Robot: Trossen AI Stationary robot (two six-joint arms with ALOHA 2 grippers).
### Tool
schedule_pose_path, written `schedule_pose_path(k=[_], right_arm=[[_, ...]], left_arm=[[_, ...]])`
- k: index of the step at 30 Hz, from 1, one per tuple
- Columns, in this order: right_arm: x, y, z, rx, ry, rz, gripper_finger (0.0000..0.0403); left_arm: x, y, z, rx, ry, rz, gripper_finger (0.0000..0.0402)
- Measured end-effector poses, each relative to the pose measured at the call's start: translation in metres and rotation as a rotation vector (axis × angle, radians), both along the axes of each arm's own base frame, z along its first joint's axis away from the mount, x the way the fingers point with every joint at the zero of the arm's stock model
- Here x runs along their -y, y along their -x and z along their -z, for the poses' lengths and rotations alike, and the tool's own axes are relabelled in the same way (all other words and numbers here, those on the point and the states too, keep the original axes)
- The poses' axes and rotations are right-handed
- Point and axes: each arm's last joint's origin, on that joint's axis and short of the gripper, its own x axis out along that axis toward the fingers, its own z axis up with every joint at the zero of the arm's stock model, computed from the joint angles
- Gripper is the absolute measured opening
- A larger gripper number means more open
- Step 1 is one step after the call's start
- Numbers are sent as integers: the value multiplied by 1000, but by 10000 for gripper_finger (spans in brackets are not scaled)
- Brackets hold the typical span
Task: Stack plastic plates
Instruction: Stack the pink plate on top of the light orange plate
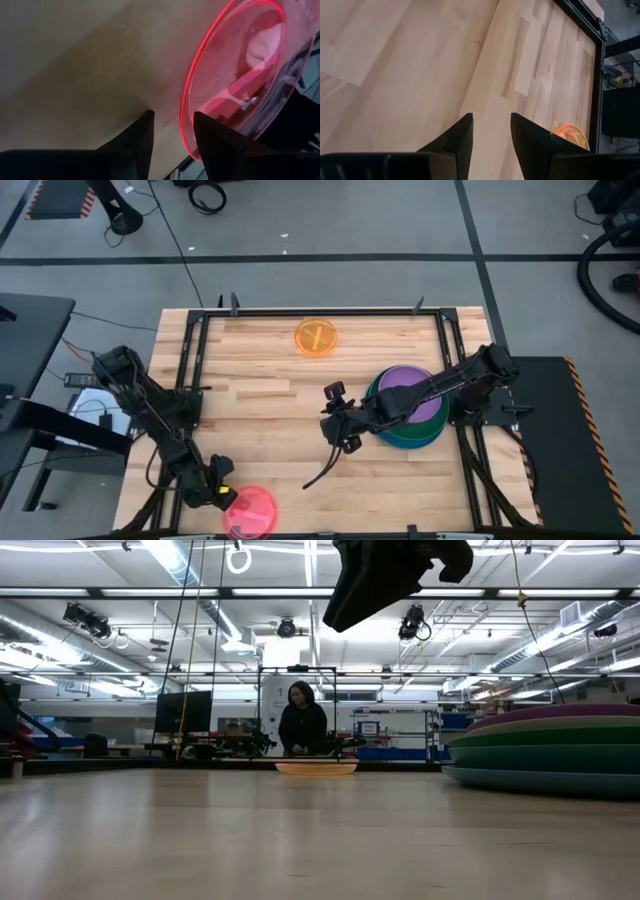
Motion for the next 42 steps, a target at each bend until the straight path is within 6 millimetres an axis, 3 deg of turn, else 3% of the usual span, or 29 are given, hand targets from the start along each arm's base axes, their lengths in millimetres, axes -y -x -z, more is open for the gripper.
schedule_pose_path(k=[6,22,31,42], right_arm=[[-3,2,1,-9,3,-8,140],[-17,18,6,-111,88,-22,140],[-53,37,7,-108,203,-87,140],[-76,51,3,-35,332,-97,140]], left_arm=[[5,-2,-3,24,63,3,138],[6,-7,-5,14,131,-59,56],[2,-5,-1,-7,69,-54,8],[-31,-37,2,22,-82,-34,3]])
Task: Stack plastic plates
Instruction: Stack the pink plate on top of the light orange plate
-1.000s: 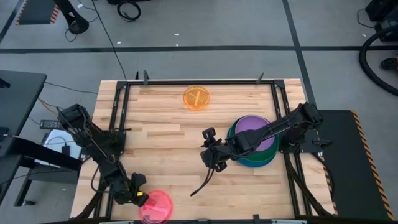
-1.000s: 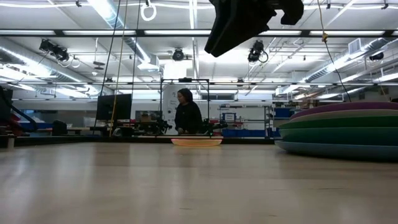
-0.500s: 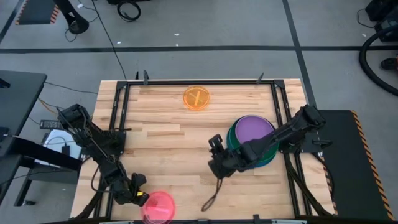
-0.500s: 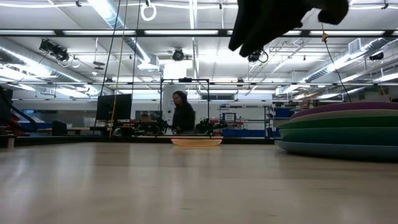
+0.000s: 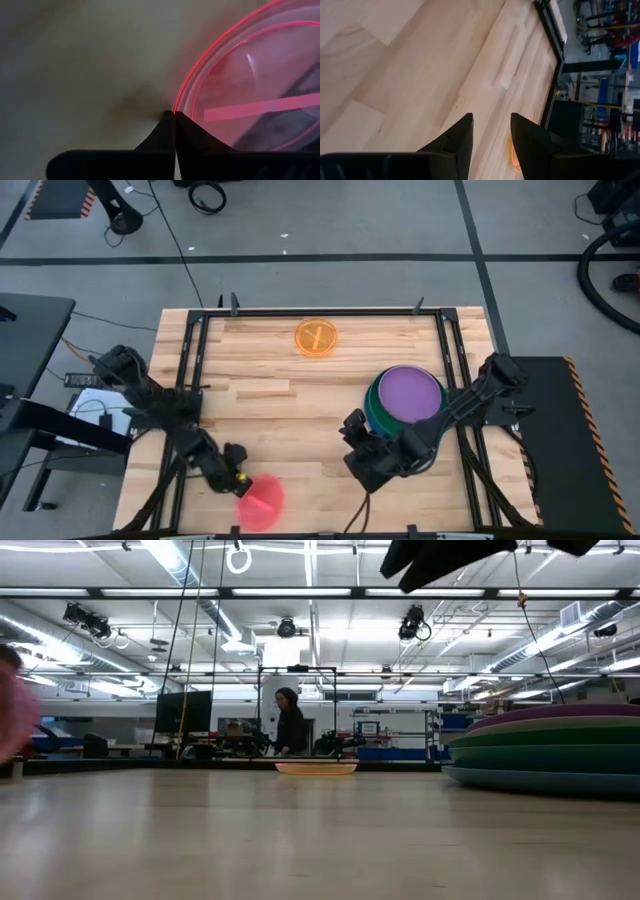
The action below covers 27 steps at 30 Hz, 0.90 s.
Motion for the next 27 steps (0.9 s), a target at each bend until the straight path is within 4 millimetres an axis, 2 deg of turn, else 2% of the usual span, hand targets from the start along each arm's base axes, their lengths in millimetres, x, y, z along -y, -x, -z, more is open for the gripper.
schedule_pose_path(k=[6,15,20,27], right_arm=[[-9,6,-12,49,-12,-54,140],[-10,15,-38,160,-79,-78,140],[-7,15,-49,219,-120,-70,140],[-4,7,-54,269,-176,-73,140]], left_arm=[[-38,-12,-11,-11,-109,75,2],[-100,-8,-38,-31,-244,102,1],[-111,-7,-43,-5,-268,121,3],[-113,-8,-43,-10,-262,100,46]])
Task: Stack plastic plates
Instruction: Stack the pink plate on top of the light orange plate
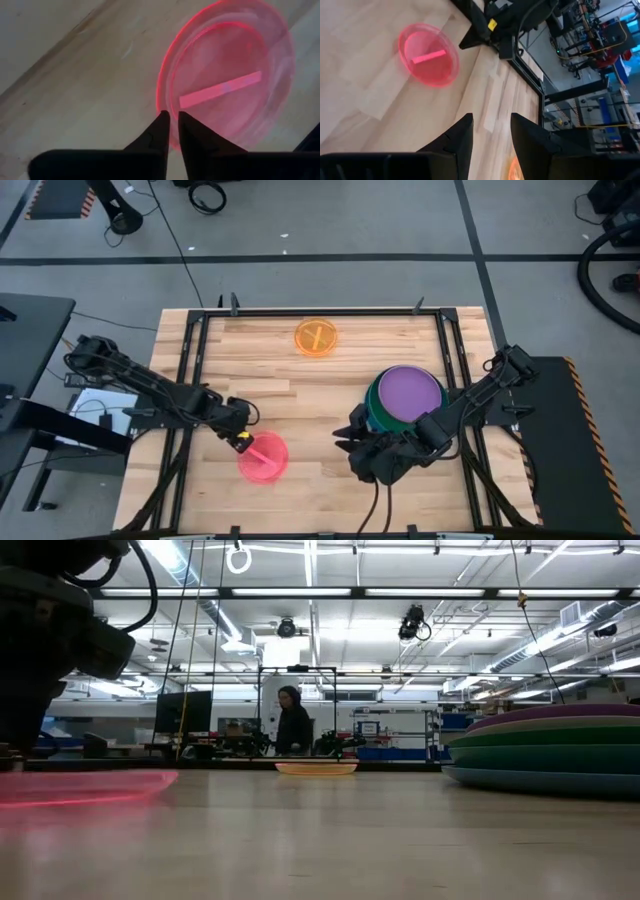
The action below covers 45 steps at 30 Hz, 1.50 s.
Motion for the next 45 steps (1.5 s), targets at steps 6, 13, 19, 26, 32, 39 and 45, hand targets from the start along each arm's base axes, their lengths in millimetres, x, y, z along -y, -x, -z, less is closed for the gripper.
schedule_pose_path(k=[6,13,19,26,32,39,45], right_arm=[[0,-2,-2,28,-28,8,140],[-1,1,3,-19,-175,12,140],[-4,6,12,-50,-215,45,140],[-9,11,12,-53,-184,42,140],[-11,14,13,-62,-180,34,140],[-20,20,13,-61,-202,22,140],[-25,26,14,-58,-206,34,140]], left_arm=[[-2,7,-8,29,0,4,94],[3,12,-12,75,-54,-47,146],[17,15,-4,23,-52,-177,164],[39,19,13,-75,-42,-232,161],[49,11,18,-19,-5,-253,161],[44,17,37,-12,97,-288,160],[46,13,42,97,172,-289,160]])
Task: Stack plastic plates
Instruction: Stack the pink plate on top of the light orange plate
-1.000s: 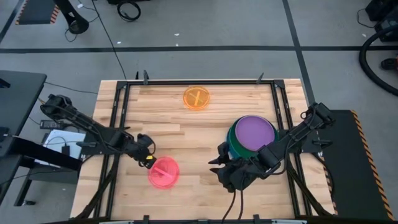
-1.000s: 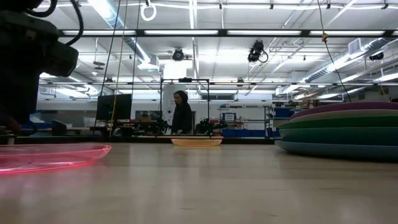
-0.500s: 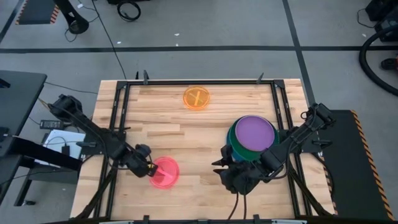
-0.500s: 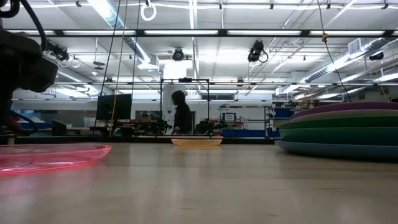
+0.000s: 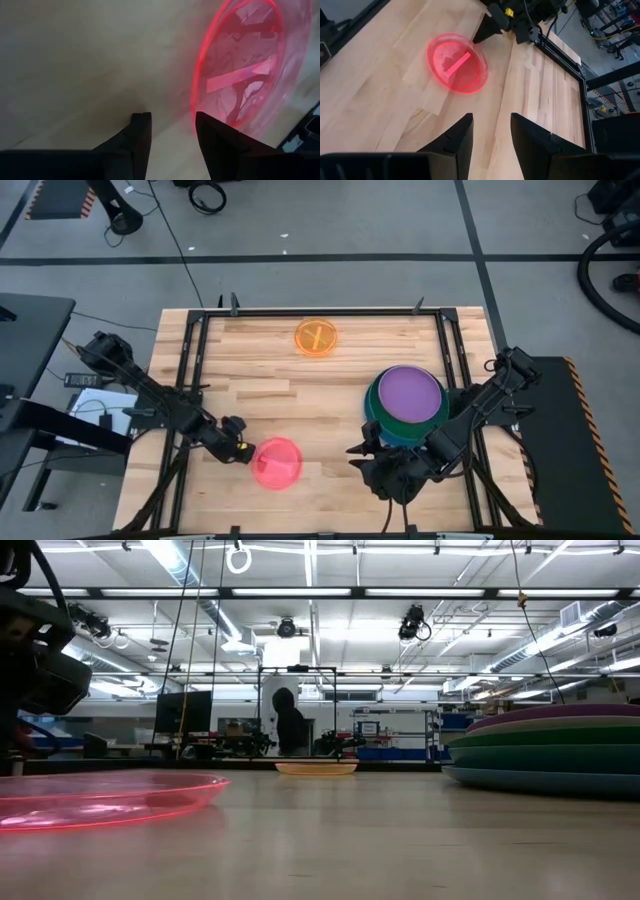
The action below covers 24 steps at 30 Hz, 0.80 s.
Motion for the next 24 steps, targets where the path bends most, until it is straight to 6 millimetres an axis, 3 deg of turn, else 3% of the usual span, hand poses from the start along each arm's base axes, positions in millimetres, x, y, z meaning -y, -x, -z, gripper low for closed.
schedule_pose_path(k=[12,20,24], right_arm=[[1,2,2,-22,12,7,140],[2,2,2,-29,31,-5,140],[2,2,3,-32,15,11,140]], left_arm=[[3,-6,-2,31,-8,-88,160],[11,-20,-30,32,-22,-39,160],[9,-16,-28,-33,-67,-44,160]])
